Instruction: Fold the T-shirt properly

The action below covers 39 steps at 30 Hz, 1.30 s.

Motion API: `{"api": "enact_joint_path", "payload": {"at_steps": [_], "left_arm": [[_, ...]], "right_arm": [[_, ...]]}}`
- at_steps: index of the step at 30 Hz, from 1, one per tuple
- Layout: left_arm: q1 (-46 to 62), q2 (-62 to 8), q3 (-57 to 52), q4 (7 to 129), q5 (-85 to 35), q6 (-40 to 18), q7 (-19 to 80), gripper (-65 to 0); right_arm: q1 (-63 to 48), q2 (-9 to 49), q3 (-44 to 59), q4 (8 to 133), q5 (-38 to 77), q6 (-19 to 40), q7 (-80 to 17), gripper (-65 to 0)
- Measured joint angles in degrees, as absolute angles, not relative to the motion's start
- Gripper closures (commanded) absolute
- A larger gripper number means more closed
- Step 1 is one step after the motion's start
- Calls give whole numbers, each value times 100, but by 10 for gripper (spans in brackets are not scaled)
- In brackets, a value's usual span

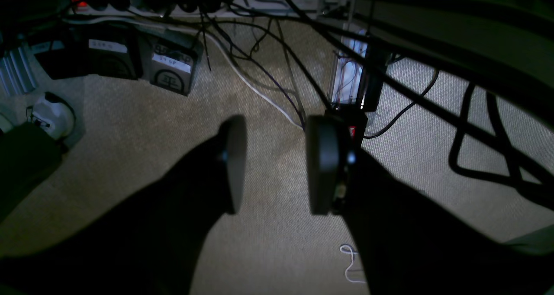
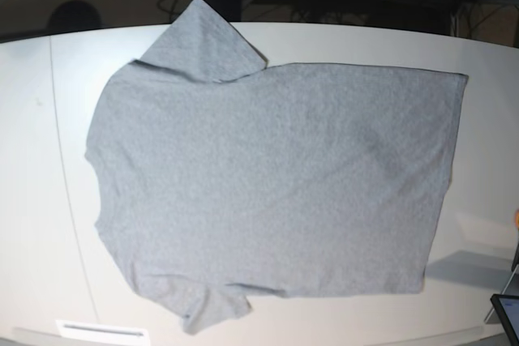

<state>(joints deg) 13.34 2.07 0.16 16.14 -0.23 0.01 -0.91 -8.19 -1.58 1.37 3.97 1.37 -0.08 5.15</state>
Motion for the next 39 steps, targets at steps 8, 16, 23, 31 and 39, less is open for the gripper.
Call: {"api": "enact_joint_path", "payload": {"at_steps": [8,16,23,31,39], "left_arm": [[1337,207,-27,1614,-25,-1,-89,0],[1337,207,-34,1597,-27,1,-91,0],[1341,207,5,1597,-27,1,-91,0],[1828,137,34,2167,-5,-21,-99,0],[3055,-370,38,3951,-23,3,-91,0]], "right_arm": [[-825,-161,137,397,137,-8,510,-280],[-827,-158,137,397,137,-8,510,-13],[-893,-161,152,443,137,-8,508,-1],[-1518,-161,152,1396,137,-8,519,0],[-2742,-161,152,3013,137,-8,489,0]]}}
